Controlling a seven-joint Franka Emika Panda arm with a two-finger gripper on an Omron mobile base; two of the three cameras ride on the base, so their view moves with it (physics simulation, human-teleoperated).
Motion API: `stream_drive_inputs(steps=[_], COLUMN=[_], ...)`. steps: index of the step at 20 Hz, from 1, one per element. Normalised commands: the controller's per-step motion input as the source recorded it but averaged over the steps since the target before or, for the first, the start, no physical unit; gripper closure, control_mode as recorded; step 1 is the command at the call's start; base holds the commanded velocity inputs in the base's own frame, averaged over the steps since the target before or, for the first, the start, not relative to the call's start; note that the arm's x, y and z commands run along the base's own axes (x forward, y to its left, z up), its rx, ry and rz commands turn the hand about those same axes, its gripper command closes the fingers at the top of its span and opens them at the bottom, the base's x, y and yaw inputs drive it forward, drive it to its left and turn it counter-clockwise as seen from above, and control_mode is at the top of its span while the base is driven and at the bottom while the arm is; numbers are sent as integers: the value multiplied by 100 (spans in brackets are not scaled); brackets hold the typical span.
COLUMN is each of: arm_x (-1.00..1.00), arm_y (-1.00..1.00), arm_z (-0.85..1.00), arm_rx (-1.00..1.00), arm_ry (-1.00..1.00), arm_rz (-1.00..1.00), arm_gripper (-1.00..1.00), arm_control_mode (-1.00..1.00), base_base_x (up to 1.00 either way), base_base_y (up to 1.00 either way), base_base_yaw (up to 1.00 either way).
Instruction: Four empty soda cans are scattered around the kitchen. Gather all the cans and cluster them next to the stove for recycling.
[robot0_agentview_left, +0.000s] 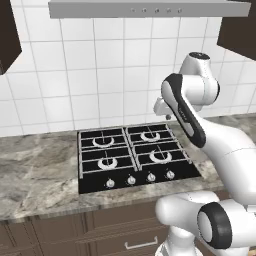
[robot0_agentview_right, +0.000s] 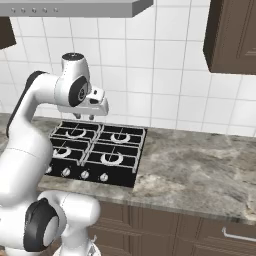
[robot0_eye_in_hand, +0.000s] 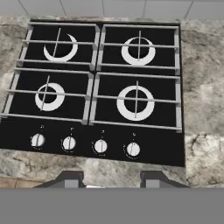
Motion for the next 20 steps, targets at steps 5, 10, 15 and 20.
stream_drive_inputs(steps=[5,10,15,20], arm_x=[-49,-13,0,0], arm_y=[-47,-17,0,0], arm_z=[-1,0,0,0], arm_rx=[5,2,0,0], arm_ry=[0,0,0,0], arm_rz=[-13,-6,0,0], arm_gripper=[-100,-100,-100,-100], arm_control_mode=[-100,100,100,100], base_base_x=[0,-2,-75,-10], base_base_y=[0,-4,-96,-100], base_base_yaw=[0,-1,-19,-16])
